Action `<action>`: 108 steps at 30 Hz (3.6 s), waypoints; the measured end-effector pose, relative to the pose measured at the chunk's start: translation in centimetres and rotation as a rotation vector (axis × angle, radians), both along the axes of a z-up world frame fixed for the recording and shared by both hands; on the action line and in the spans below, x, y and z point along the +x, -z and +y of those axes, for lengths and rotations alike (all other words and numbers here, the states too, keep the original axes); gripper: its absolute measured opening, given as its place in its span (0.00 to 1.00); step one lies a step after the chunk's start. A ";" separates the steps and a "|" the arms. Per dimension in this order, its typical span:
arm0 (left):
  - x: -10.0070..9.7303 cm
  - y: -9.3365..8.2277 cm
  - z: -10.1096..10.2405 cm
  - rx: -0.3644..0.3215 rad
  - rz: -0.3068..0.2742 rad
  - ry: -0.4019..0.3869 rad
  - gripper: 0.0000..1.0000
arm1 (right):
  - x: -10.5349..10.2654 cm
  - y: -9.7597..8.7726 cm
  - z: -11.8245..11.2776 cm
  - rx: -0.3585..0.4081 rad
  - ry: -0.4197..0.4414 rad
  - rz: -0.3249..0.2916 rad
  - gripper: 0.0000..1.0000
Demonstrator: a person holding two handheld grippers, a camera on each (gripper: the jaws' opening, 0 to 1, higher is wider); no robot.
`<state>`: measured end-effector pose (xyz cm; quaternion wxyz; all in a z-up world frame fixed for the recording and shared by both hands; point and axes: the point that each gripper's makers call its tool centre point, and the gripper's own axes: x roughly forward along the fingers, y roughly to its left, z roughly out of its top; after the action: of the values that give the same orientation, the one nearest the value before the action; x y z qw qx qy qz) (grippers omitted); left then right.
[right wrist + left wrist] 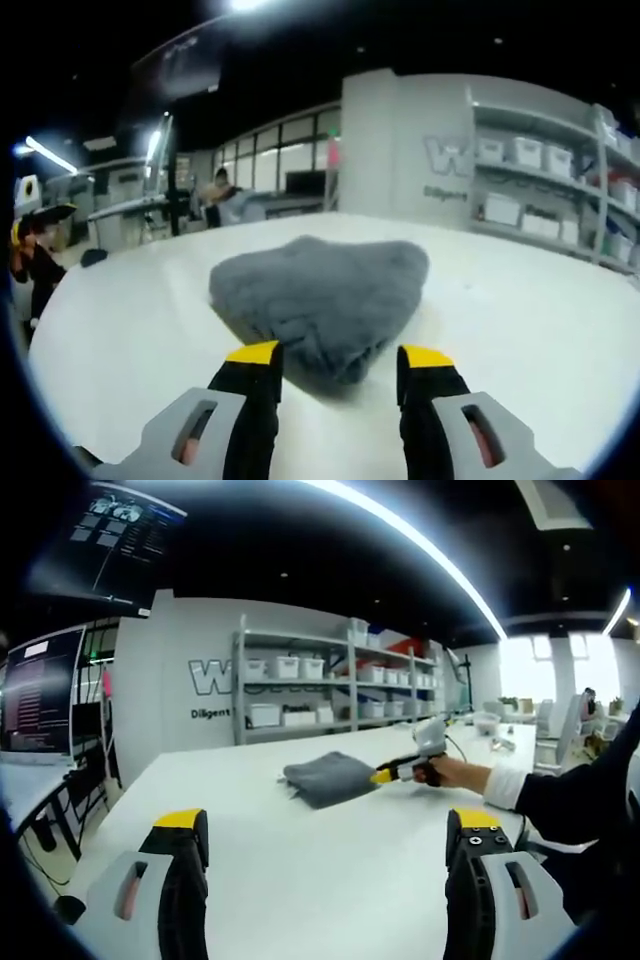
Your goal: Open the folded towel by lifting each exposed corner and separating the folded layers until the towel lies flat within the target outline without major curled edges
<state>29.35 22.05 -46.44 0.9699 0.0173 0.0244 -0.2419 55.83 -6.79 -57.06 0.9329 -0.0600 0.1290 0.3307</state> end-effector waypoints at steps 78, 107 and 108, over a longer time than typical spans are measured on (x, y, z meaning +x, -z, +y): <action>0.1 0.6 0.0 0.016 0.015 0.003 0.95 | -1.2 1.2 0.5 -0.057 -0.020 0.036 0.14; 0.2 1.1 0.0 0.024 0.031 0.003 0.95 | -2.0 1.1 1.0 -0.058 -0.040 0.042 0.13; 0.3 1.1 0.0 0.024 0.031 0.003 0.95 | -2.1 1.1 1.1 -0.060 -0.041 0.042 0.13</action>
<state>29.60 22.04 -47.57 0.9688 0.0254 0.0423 -0.2431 53.76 -5.74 -58.13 0.9208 -0.0835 0.1570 0.3472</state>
